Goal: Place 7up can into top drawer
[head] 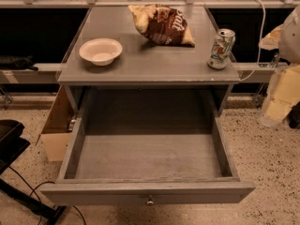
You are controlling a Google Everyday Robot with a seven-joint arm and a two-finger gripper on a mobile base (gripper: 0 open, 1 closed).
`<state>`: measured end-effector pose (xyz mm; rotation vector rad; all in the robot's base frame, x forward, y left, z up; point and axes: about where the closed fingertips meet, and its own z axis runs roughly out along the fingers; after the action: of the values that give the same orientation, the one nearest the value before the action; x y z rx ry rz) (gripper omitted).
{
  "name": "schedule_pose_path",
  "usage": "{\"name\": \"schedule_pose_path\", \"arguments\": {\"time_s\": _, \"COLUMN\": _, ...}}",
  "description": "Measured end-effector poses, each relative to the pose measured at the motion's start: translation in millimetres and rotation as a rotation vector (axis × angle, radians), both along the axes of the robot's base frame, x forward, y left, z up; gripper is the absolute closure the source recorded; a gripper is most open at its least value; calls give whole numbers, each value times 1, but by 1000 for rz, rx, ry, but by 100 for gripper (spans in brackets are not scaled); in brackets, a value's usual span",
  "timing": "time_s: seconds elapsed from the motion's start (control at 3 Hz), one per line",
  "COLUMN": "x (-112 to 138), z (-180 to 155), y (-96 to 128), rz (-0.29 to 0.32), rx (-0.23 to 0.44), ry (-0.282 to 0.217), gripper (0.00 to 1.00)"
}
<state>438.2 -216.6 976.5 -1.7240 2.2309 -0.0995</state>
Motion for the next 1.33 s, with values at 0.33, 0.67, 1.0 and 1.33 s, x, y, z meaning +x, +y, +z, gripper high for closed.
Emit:
{"name": "schedule_pose_path", "arguments": {"time_s": 0.33, "x": 0, "z": 0, "y": 0, "rz": 0, "rx": 0, "ry": 0, "gripper": 0}}
{"name": "schedule_pose_path", "arguments": {"time_s": 0.67, "x": 15, "z": 2, "y": -4, "rz": 11, "rx": 55, "ry": -54, "gripper": 0}}
{"name": "schedule_pose_path", "arguments": {"time_s": 1.0, "x": 47, "z": 2, "y": -16, "rz": 2, "rx": 172, "ry": -137, "gripper": 0}}
{"name": "schedule_pose_path", "arguments": {"time_s": 1.33, "x": 90, "z": -1, "y": -23, "rz": -6, "rx": 331, "ry": -199, "gripper": 0}}
